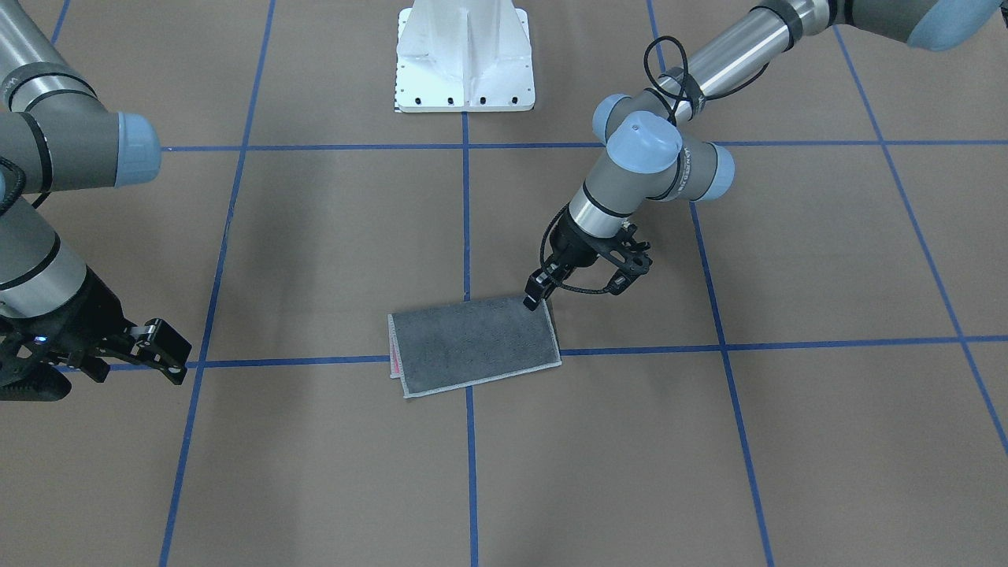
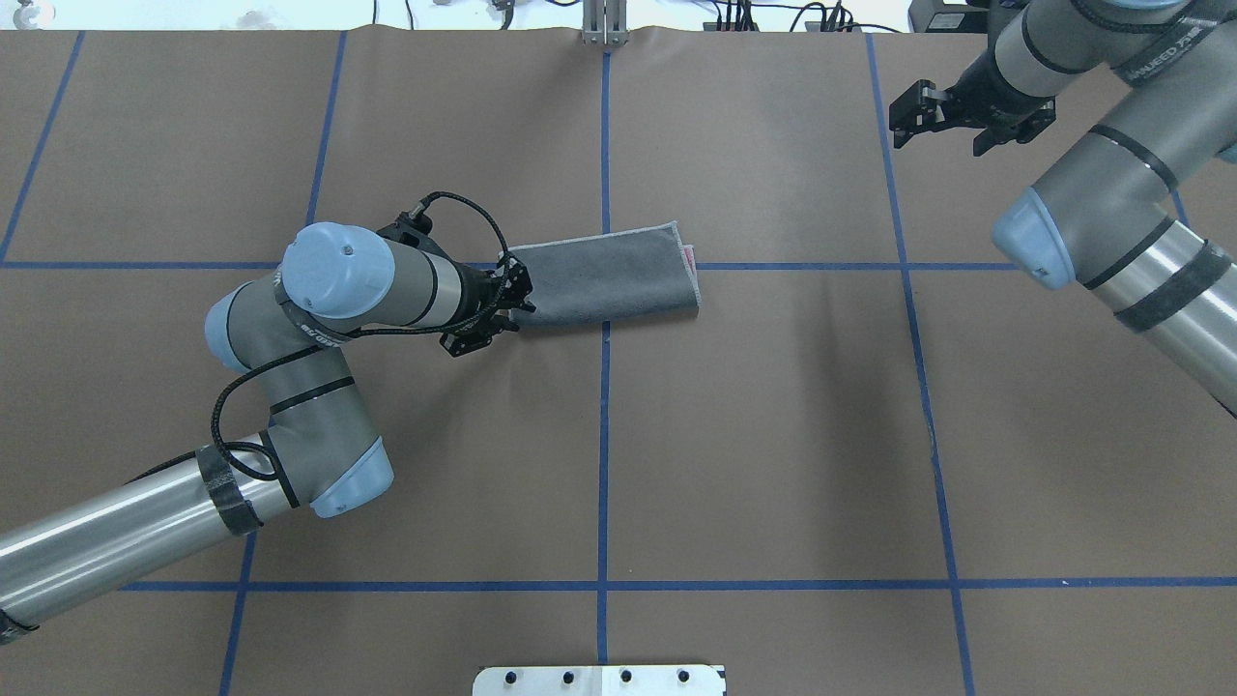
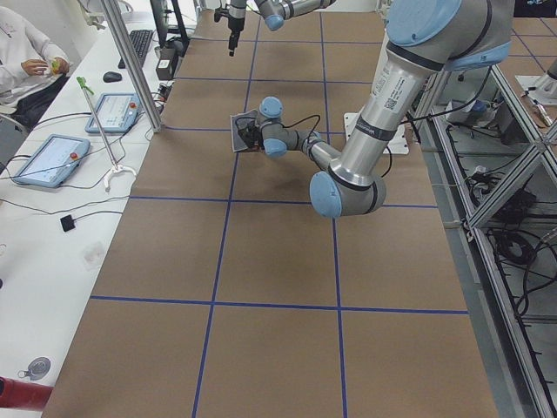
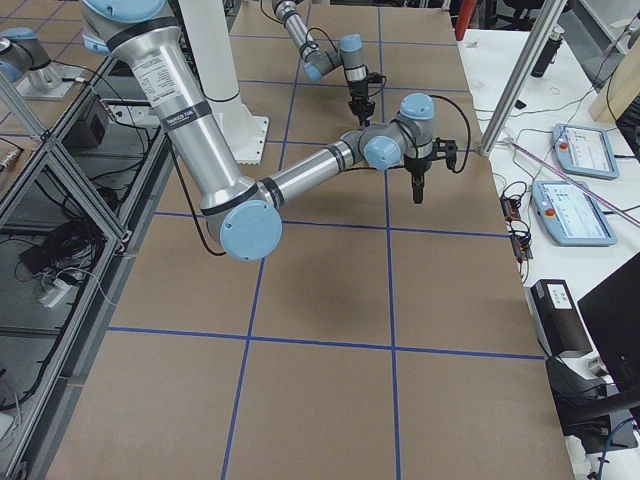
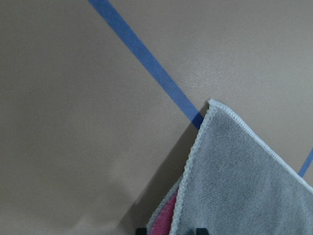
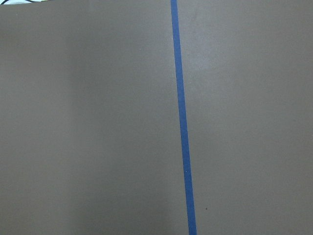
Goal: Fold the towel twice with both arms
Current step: 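Lower the left gripper onto the towel strip's end and close it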
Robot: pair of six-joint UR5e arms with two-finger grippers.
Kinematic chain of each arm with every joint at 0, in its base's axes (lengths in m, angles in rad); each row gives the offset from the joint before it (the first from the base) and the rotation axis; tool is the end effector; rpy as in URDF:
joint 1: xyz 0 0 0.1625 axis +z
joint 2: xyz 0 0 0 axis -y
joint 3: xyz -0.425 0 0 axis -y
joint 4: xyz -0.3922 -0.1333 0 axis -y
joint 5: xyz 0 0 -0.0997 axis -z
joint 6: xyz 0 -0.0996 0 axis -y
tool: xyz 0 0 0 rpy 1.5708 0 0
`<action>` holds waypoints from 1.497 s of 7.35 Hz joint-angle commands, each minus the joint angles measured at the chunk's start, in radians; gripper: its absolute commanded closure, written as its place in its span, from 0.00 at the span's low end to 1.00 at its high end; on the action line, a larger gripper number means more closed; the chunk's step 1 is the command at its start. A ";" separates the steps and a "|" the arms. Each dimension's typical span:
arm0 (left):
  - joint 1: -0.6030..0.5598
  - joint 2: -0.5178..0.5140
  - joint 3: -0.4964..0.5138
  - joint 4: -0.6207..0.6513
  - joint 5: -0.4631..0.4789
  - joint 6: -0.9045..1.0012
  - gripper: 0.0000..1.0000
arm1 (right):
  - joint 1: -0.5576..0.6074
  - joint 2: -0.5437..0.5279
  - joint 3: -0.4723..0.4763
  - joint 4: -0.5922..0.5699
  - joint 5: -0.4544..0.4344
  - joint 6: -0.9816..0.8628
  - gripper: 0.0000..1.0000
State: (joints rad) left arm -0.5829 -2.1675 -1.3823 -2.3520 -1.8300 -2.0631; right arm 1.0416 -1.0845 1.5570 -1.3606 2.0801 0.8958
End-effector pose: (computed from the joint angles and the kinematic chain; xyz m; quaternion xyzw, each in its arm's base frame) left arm 0.5462 -0.4892 0.3017 -0.0818 0.5598 -0.3584 0.7426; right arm -0.2702 -0.6298 0.3643 0.0900 -0.3914 0.0833 0.9120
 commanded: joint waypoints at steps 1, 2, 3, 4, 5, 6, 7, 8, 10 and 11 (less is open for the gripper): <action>0.000 0.000 -0.009 0.000 0.000 0.003 0.61 | 0.000 0.000 0.003 0.002 0.000 0.000 0.00; -0.001 0.002 -0.017 0.000 0.000 0.004 0.61 | 0.000 0.000 0.005 0.002 0.000 0.000 0.00; 0.000 0.002 -0.017 0.002 0.000 0.004 0.61 | 0.000 0.000 0.005 0.002 0.000 0.000 0.00; 0.000 0.003 -0.017 0.002 0.000 0.004 0.63 | 0.000 0.000 0.005 0.002 0.000 0.000 0.00; -0.001 0.005 -0.017 0.002 0.000 0.004 0.71 | 0.002 0.000 0.005 0.002 0.000 0.000 0.00; -0.002 0.005 -0.017 0.002 0.000 0.004 0.72 | 0.002 0.000 0.005 0.002 0.000 0.000 0.00; -0.002 0.003 -0.018 0.002 0.000 0.006 0.72 | 0.000 0.000 0.005 0.002 0.000 0.002 0.00; -0.003 0.002 -0.018 0.002 0.000 0.006 0.72 | 0.000 0.000 0.005 0.002 0.000 0.000 0.00; -0.003 0.002 -0.018 0.002 0.002 0.006 0.75 | 0.000 0.000 0.005 0.002 0.000 0.000 0.00; -0.003 0.002 -0.018 0.002 0.002 0.021 0.81 | 0.000 0.000 0.005 0.002 0.000 0.000 0.00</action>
State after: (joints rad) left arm -0.5859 -2.1659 -1.4005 -2.3501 -1.8291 -2.0534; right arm 1.0417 -1.0845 1.5616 -1.3591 2.0801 0.8959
